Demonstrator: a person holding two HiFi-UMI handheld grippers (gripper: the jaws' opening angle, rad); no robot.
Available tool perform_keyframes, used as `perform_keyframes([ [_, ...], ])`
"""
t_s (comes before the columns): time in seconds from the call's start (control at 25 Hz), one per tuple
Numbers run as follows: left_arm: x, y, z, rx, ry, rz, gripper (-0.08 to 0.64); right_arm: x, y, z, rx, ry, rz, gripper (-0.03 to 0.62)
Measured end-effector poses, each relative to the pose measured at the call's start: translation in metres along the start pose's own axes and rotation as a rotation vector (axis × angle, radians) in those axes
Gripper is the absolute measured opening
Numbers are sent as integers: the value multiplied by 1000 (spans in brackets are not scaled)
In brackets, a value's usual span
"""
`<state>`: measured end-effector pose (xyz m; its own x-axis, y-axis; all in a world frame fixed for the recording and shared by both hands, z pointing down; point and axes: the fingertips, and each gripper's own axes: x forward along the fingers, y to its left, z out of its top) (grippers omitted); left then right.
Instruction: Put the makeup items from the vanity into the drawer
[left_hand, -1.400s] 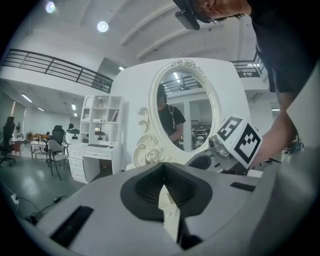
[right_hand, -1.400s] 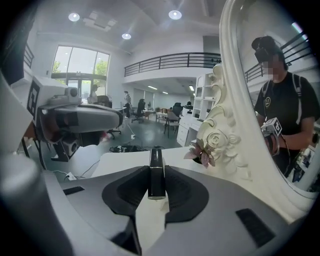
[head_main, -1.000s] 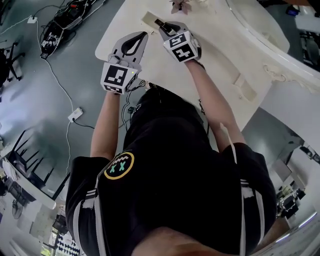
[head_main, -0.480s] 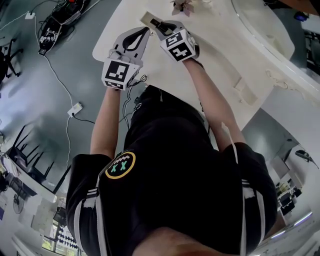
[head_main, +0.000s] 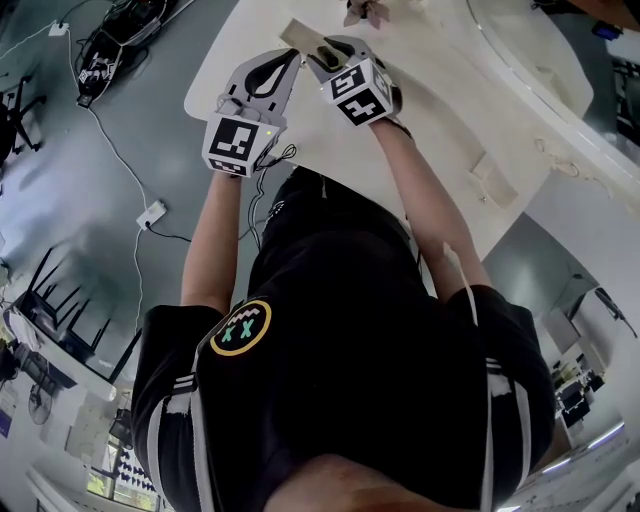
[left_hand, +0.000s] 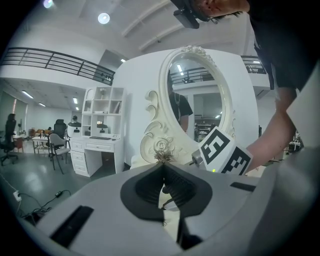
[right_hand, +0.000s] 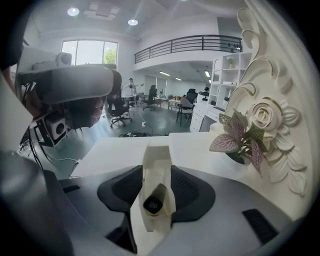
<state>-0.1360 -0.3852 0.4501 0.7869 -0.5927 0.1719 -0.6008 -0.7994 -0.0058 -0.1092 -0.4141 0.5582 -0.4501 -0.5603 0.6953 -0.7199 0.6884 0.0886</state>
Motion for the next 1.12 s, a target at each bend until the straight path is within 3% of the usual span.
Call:
perform_keyframes([
  [0.24, -4, -2, 5, 5, -3, 9, 20, -28, 3, 11, 16, -57, -16, 216],
  [0.44, -11, -12, 22, 36, -31, -13, 20, -80, 11, 43, 41, -224, -24, 205],
  [0.68, -29, -29, 47, 57, -64, -12, 20, -153, 31, 79, -10, -433, -12, 134],
  [0.84, -42, -39, 59, 64, -79, -16, 20, -189, 42, 94, -62, -544, -26, 42],
  [1.12, -59, -63, 74, 68, -95, -44, 20, -210, 65, 86, -62, -568, -5, 21],
])
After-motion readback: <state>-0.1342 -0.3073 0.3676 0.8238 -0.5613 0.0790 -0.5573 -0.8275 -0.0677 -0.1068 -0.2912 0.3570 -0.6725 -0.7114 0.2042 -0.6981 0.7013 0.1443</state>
